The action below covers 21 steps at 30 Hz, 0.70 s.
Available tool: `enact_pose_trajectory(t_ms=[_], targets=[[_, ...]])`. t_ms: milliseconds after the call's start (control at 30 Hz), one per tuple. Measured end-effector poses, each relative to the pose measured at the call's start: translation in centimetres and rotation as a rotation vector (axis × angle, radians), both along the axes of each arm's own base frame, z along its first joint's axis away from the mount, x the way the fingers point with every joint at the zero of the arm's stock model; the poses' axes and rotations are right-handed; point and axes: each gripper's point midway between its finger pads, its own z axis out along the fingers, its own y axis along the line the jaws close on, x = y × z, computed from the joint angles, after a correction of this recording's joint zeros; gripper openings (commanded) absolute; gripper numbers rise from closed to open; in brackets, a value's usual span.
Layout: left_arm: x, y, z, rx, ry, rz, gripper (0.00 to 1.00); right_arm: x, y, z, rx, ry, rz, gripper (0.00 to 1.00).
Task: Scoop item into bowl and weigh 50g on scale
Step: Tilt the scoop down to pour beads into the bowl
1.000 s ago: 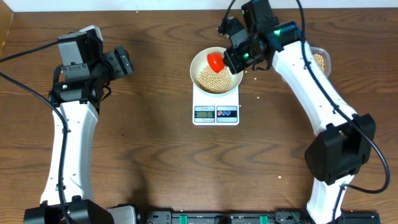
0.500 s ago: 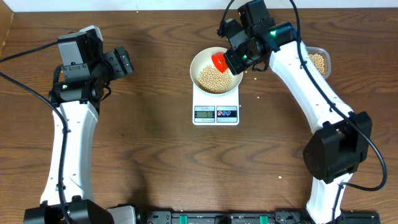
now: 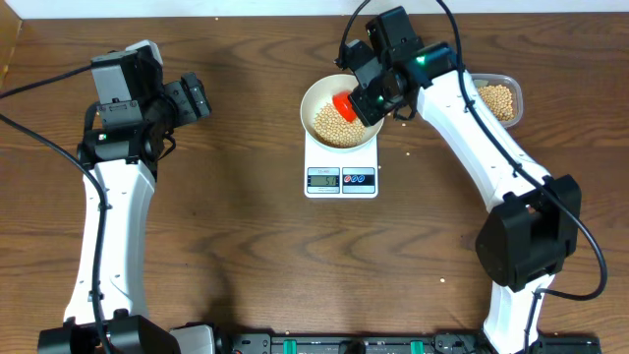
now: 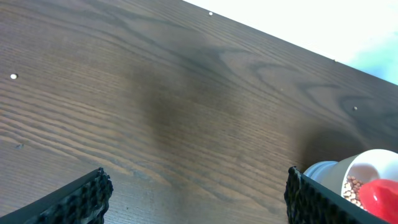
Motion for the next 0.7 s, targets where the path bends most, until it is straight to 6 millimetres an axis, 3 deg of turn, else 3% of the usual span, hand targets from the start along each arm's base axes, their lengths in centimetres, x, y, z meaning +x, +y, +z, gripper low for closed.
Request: enact_pose_trajectory(t_ms=[700], targets=[[0.00, 0.00, 0.00, 0.000, 0.000, 0.000, 0.91, -0.38, 0.21, -0.57, -0.007, 0.010, 0.007, 0.01]])
